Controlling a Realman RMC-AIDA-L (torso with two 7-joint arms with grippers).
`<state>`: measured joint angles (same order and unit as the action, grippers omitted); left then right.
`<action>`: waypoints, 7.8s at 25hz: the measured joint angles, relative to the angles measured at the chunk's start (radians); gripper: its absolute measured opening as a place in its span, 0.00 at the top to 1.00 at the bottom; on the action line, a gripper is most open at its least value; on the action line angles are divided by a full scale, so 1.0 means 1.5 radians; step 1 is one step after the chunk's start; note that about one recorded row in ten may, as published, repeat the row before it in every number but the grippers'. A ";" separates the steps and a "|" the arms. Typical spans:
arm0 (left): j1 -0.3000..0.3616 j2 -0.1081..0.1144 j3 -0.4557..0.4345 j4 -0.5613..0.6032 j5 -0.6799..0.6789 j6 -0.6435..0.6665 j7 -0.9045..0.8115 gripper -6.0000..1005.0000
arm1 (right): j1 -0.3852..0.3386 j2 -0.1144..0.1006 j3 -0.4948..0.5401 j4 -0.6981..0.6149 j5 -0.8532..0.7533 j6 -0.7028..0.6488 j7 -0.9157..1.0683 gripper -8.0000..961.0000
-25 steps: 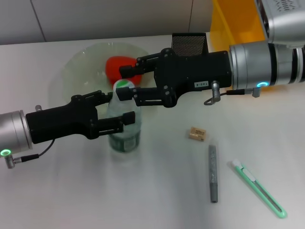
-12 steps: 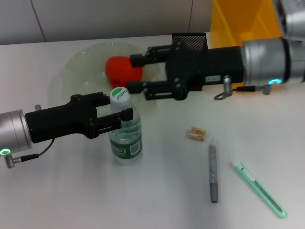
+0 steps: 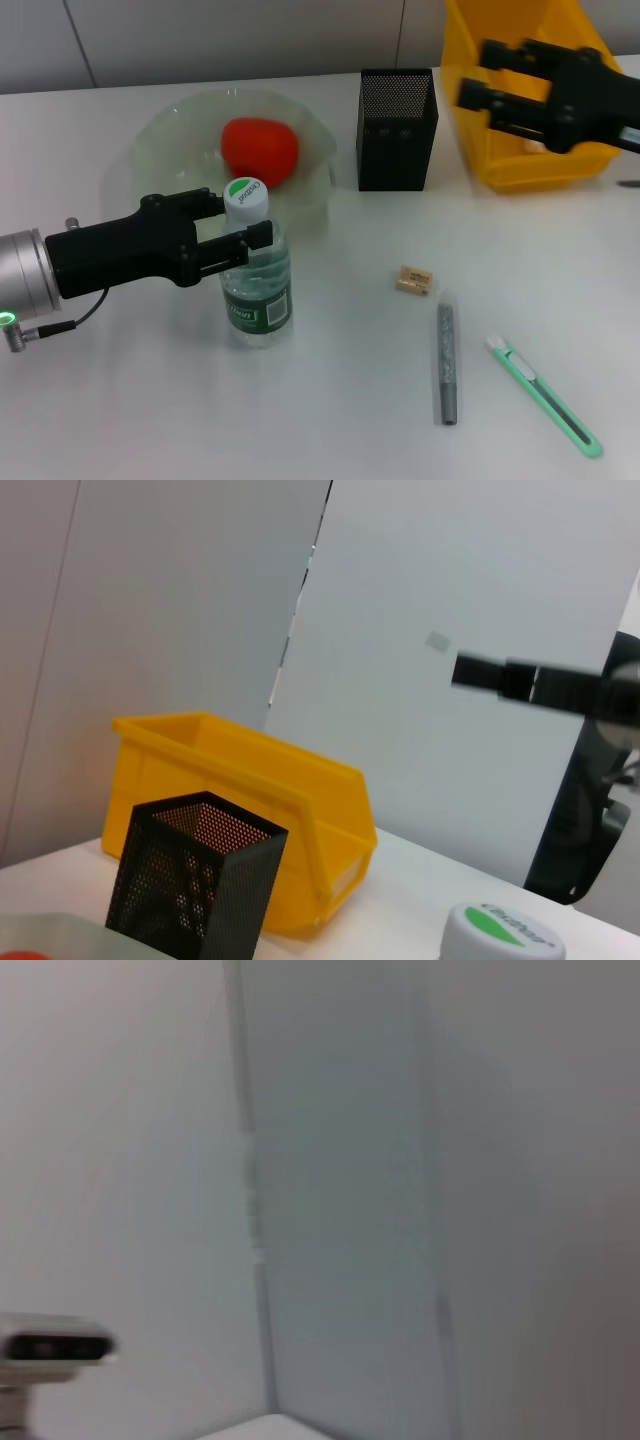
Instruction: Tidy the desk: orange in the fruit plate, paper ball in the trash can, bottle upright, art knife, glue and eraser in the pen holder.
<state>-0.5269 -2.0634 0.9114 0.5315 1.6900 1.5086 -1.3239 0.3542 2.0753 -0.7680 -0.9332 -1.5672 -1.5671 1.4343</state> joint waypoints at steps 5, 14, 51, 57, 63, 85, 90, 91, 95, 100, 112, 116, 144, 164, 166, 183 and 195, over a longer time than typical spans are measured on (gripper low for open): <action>0.006 -0.001 0.000 0.008 -0.020 0.002 0.007 0.42 | -0.028 -0.009 0.073 0.092 -0.004 0.007 -0.053 0.35; 0.016 0.001 0.000 0.023 -0.027 0.005 0.004 0.55 | -0.034 -0.030 0.095 0.190 -0.007 0.031 -0.093 0.35; 0.060 -0.006 0.002 -0.023 -0.109 0.042 0.194 0.55 | -0.017 -0.024 0.088 0.201 -0.015 0.042 -0.102 0.35; 0.057 -0.007 0.002 -0.032 -0.112 0.046 0.200 0.55 | -0.016 -0.024 0.088 0.207 -0.015 0.042 -0.103 0.35; 0.044 -0.007 0.002 -0.052 -0.112 0.036 0.200 0.55 | -0.015 -0.024 0.088 0.215 -0.015 0.042 -0.109 0.35; 0.034 -0.007 0.002 -0.062 -0.109 0.025 0.199 0.55 | -0.019 -0.022 0.086 0.224 -0.016 0.038 -0.110 0.36; 0.045 -0.004 0.011 -0.061 -0.107 0.031 0.216 0.55 | -0.019 -0.022 0.086 0.223 -0.016 0.037 -0.111 0.36; 0.045 -0.004 0.011 -0.061 -0.107 0.031 0.216 0.55 | -0.019 -0.022 0.086 0.223 -0.016 0.037 -0.110 0.36; 0.055 -0.006 0.016 -0.059 -0.110 0.032 0.232 0.54 | -0.019 -0.022 0.086 0.223 -0.016 0.036 -0.109 0.36; 0.059 -0.005 0.017 -0.061 -0.110 0.033 0.234 0.52 | -0.019 -0.022 0.086 0.223 -0.016 0.036 -0.108 0.36; 0.075 -0.003 0.016 -0.045 -0.111 0.045 0.227 0.28 | -0.020 -0.022 0.088 0.222 -0.016 0.035 -0.107 0.36; 0.102 -0.002 -0.002 0.001 -0.114 0.058 0.205 0.20 | -0.021 -0.022 0.088 0.222 -0.016 0.034 -0.109 0.36; 0.129 0.031 -0.044 0.068 0.176 0.216 0.078 0.19 | 0.000 -0.029 0.085 -0.075 -0.252 -0.039 0.213 0.36; 0.088 0.022 -0.026 0.068 0.209 0.231 0.080 0.19 | 0.234 -0.082 -0.051 -0.181 -0.687 -0.210 0.584 0.36; 0.088 0.022 -0.025 0.068 0.209 0.231 0.080 0.19 | 0.256 -0.077 -0.095 -0.178 -0.713 -0.205 0.615 0.36; 0.087 0.020 -0.018 0.068 0.211 0.216 0.088 0.19 | 0.377 0.004 -0.317 -0.090 -0.875 -0.166 0.813 0.36; 0.087 0.019 -0.018 0.069 0.226 0.213 0.092 0.19 | 0.360 0.009 -0.412 -0.071 -0.814 -0.150 0.897 0.36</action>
<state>-0.3957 -2.0346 0.8837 0.6351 2.0291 1.8283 -1.1856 0.8949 2.0881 -1.3867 -1.0403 -2.7885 -1.7920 2.7801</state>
